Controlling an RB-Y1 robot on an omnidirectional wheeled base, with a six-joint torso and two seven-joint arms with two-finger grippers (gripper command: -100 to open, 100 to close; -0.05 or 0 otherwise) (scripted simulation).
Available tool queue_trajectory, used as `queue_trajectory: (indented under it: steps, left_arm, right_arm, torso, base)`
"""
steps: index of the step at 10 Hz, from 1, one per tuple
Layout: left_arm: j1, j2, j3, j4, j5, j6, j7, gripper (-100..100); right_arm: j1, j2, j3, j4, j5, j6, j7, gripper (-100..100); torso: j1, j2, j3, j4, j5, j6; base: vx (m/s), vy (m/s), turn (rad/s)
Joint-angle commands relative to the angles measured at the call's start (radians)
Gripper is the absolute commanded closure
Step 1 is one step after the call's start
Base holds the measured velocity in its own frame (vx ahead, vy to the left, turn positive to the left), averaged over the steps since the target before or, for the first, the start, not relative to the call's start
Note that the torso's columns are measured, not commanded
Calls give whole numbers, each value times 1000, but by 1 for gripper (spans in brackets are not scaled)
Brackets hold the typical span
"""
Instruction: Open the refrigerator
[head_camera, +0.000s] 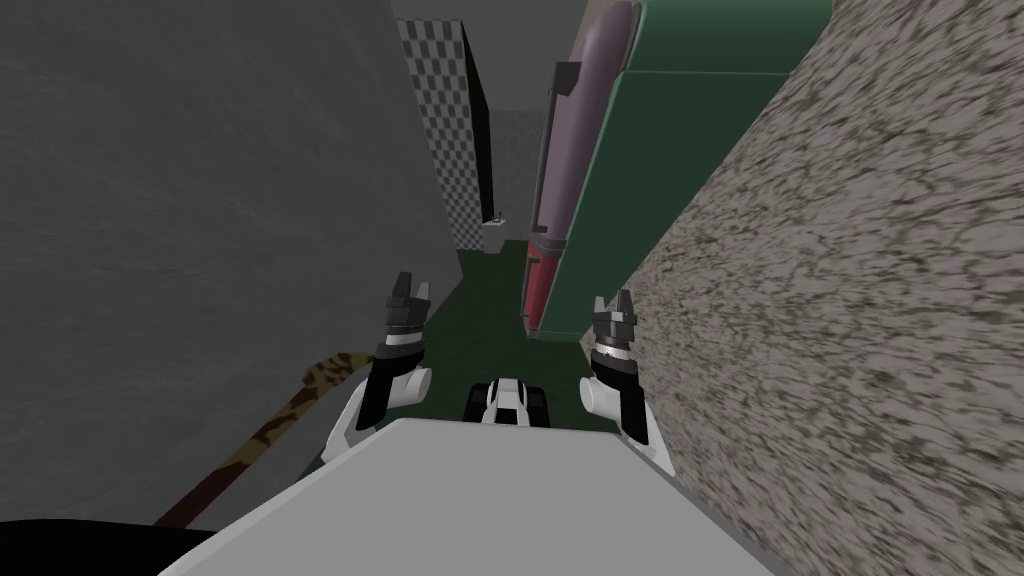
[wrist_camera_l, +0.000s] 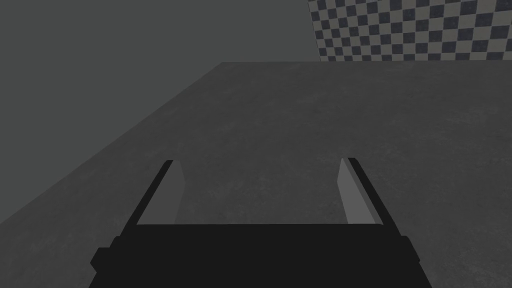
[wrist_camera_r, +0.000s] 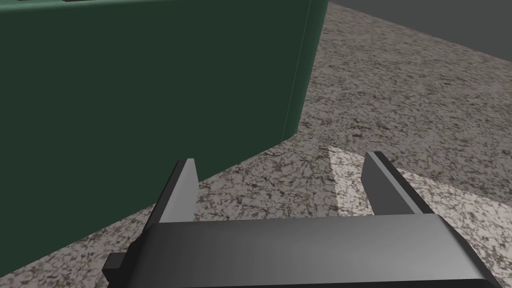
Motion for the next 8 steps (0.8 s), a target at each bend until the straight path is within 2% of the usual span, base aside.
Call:
queue_trajectory:
  steps: [1,4,5,7,8]
  left_arm:
    - [0,0,0,0,0,0,0,0]
    - [0,0,0,0,0,0,0,0]
    - [0,0,0,0,0,0,0,0]
    - [0,0,0,0,0,0,0,0]
    - [0,0,0,0,0,0,0,0]
  right_arm:
    - [-24,-65,6,-10,-38,-31,-7,-100]
    - [-83,-139,19,-34,-125,-103,-25,-100]
    - [-83,-139,19,-34,-134,-103,-25,-100]
    - [-138,-176,33,-55,-205,-164,-42,-100]
    - [-138,-176,33,-55,-227,-167,-42,-100]
  torso:
    - [0,33,-69,33,0,0]
    - [1,44,-95,46,0,0]
    - [0,45,-95,46,0,0]
    - [0,48,-93,47,0,0]
    - [0,46,-94,47,0,0]
  base:
    - [30,4,17]
    - [60,11,24]
    - [54,-1,12]
    - [63,-3,35]
    - [60,-2,12]
